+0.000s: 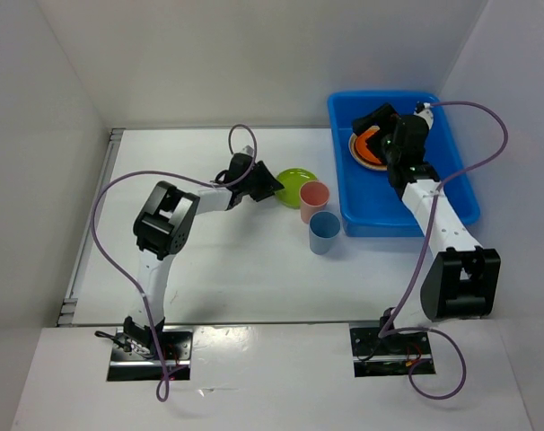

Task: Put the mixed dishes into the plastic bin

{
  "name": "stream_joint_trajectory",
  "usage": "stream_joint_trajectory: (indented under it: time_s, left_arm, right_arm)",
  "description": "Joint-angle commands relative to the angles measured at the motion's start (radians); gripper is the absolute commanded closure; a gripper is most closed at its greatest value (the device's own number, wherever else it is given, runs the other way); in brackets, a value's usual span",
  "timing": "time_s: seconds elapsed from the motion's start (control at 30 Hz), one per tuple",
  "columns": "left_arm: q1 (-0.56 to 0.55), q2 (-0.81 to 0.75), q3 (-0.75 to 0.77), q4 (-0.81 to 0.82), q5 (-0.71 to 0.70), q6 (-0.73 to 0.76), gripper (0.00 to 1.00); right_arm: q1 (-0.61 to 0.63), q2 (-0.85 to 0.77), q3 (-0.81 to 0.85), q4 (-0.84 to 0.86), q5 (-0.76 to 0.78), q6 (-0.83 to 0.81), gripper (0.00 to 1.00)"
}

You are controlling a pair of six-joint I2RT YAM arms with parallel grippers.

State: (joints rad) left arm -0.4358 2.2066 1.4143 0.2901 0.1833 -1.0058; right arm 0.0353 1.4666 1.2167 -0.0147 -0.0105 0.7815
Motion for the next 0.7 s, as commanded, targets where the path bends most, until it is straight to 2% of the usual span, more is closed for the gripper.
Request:
stream_joint_trajectory:
  time_s: [0.0,0.03,0.07,0.2,0.43,0.67]
  left_arm:
    - [0.000,0.033,-0.025,-0.008,-0.039,-0.030,0.51]
    - [0.000,0.033,-0.025,-0.017,-0.039,-0.039,0.58]
    - [0.000,0.033,-0.025,-0.017,-0.039,-0.039,0.71]
    - [0.000,-0.011,-0.070,-0.017,-0.091,-0.057,1.00]
    - [0.066,-0.189,-0.173,0.040,-0.088,-0.057,1.00]
    - [0.166,-0.425,-0.230,0.012,-0.002,0.016,1.00]
  right_arm:
    - [0.008,-0.090,-0.011,0.022,-0.025,-0.047,0.01]
    - [0.008,-0.100,-0.011,0.022,-0.025,-0.047,0.01]
    - [0.008,-0.109,-0.011,0.022,-0.034,-0.056,0.01]
    - [0.018,-0.146,-0.011,0.022,-0.068,-0.076,0.01]
    - [0.064,-0.186,-0.011,0.032,-0.135,-0.111,0.01]
    - [0.127,-0.167,0.039,0.090,-0.402,-0.186,0.01]
